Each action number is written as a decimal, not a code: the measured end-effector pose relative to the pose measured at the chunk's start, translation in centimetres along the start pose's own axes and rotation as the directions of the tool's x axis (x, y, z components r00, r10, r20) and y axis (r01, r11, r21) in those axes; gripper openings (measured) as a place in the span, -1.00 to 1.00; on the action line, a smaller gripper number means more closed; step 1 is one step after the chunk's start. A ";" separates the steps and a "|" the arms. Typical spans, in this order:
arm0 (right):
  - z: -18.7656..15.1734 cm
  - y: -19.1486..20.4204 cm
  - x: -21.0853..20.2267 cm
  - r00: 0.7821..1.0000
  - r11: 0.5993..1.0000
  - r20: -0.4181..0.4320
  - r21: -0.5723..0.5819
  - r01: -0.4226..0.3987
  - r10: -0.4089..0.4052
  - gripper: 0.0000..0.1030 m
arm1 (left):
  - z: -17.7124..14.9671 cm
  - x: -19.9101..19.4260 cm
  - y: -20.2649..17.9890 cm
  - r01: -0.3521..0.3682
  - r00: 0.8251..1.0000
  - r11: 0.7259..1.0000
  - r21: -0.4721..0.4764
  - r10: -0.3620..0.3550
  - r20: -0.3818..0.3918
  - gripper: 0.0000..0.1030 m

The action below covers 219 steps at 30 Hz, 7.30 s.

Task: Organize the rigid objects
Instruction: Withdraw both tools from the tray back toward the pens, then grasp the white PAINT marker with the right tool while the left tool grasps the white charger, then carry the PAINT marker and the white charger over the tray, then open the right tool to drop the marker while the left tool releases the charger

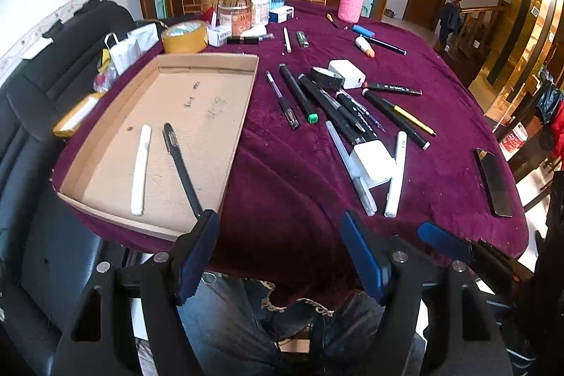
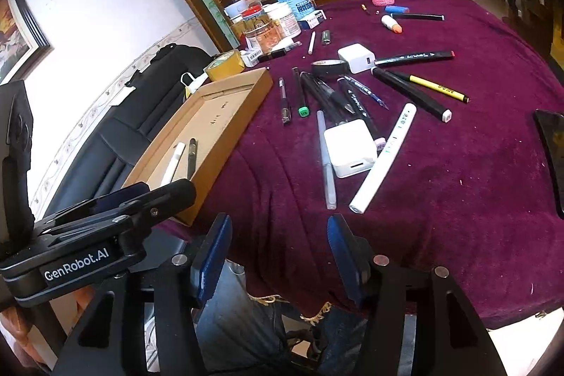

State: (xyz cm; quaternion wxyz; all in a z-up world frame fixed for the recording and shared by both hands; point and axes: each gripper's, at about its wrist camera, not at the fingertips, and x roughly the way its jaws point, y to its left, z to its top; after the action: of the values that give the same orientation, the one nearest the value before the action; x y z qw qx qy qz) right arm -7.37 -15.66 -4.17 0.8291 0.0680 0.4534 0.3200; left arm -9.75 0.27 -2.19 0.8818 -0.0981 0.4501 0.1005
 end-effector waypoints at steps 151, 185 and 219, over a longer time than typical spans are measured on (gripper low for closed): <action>8.4 10.6 13.7 0.982 0.979 -0.175 -0.173 -0.107 0.077 -0.72 | 4.9 3.6 16.1 -0.051 0.998 0.951 -0.304 0.039 -0.047 -0.13; 10.1 12.9 22.5 0.976 0.959 -0.217 -0.283 -0.027 -0.036 -0.72 | 10.7 12.9 20.1 -0.198 0.970 0.977 -0.076 0.185 -0.158 -0.12; 6.8 4.5 9.8 0.991 0.981 -0.083 -0.154 -0.115 0.103 -0.16 | 7.0 4.1 9.5 -0.120 0.993 0.989 -0.086 0.118 -0.032 0.40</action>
State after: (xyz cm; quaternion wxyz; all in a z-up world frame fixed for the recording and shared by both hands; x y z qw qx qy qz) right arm -0.29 -5.12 -5.32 0.7956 0.0146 0.4526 0.4024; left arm -4.47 11.57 -2.26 0.8630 -0.1110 0.4621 0.1714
